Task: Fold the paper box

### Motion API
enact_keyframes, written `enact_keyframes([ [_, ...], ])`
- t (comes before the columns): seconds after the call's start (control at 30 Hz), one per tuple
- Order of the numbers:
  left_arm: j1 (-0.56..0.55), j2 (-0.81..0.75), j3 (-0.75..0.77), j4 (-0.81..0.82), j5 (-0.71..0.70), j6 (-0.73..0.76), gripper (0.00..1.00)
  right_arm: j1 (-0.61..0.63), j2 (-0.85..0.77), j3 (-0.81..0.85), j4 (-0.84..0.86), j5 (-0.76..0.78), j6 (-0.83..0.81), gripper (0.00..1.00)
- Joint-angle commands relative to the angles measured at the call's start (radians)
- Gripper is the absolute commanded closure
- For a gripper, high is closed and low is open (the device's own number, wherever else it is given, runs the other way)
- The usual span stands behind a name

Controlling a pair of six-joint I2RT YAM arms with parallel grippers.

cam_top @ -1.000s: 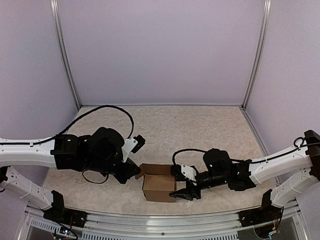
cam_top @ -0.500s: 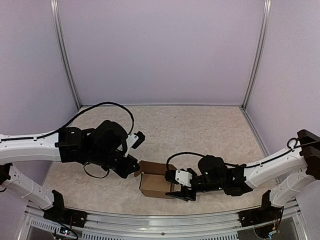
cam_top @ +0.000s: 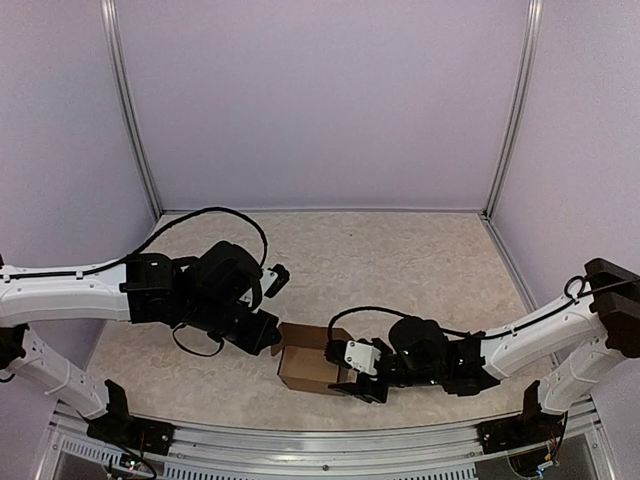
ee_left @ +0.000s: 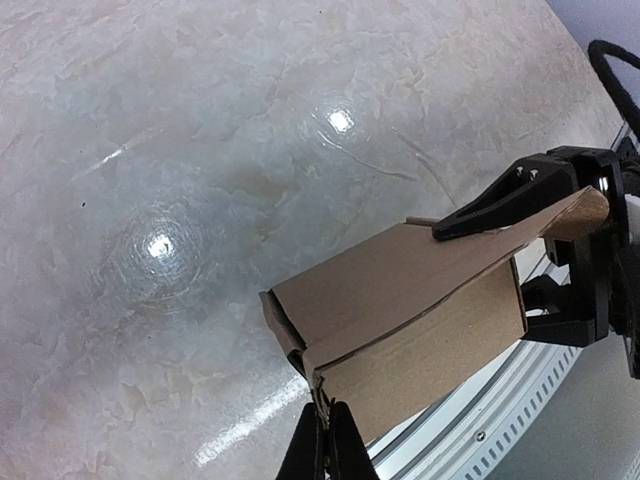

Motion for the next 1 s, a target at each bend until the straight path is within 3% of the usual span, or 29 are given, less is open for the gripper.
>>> enact_keyframes([
  [0.0, -0.016, 0.010, -0.016, 0.116, 0.061, -0.059, 1.00, 0.005, 0.044, 0.024, 0.000, 0.050, 0.048, 0.73],
  [0.4, -0.065, 0.080, -0.011, 0.063, -0.092, -0.101, 1.00, 0.005, 0.073, 0.022, 0.043, 0.104, 0.109, 0.73],
  [0.97, -0.105, 0.129, -0.040, 0.078, -0.125, -0.162, 1.00, 0.004, 0.088, 0.014, 0.078, 0.126, 0.134, 0.72],
])
